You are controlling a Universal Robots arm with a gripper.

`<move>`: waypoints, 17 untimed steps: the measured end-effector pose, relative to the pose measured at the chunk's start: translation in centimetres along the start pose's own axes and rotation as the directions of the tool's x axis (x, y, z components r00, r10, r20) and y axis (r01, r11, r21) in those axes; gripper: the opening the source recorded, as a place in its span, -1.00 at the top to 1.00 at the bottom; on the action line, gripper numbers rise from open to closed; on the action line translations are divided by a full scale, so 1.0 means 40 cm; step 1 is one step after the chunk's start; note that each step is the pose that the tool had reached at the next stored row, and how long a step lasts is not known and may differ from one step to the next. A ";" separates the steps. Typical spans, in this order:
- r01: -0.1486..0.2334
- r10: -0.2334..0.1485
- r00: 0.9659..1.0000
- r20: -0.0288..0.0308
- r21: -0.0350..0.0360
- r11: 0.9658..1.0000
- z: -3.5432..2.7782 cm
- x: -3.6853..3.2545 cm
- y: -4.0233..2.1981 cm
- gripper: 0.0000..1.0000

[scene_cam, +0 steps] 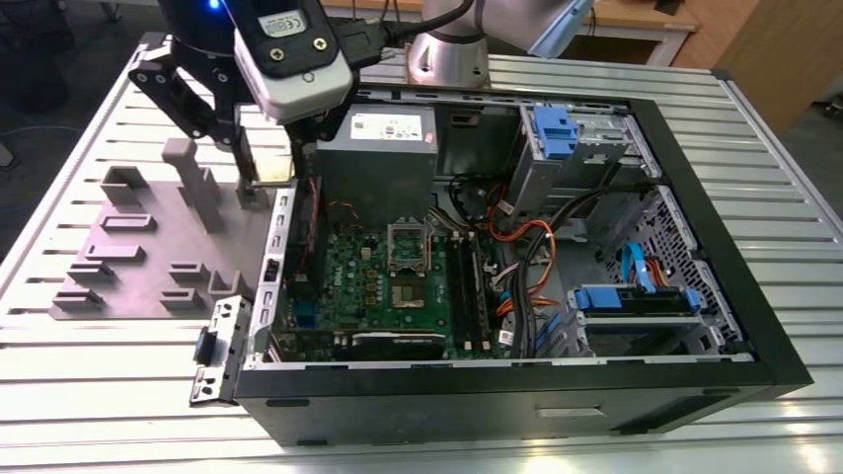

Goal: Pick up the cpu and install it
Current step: 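Pick up the cpu and move it towards the insertion slot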

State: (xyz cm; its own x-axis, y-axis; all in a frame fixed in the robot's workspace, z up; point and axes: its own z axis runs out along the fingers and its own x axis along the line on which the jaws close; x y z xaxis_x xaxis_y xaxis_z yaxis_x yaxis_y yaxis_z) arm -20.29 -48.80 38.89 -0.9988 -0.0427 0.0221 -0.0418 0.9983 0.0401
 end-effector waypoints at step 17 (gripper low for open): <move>0.000 0.000 1.000 0.000 0.000 1.000 0.006 -0.088 -0.017 0.09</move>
State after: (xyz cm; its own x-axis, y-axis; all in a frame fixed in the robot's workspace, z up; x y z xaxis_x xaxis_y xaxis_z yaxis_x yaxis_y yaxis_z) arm -16.75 -49.33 38.56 -0.9988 -0.0427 0.0220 -0.0418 0.9983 0.0402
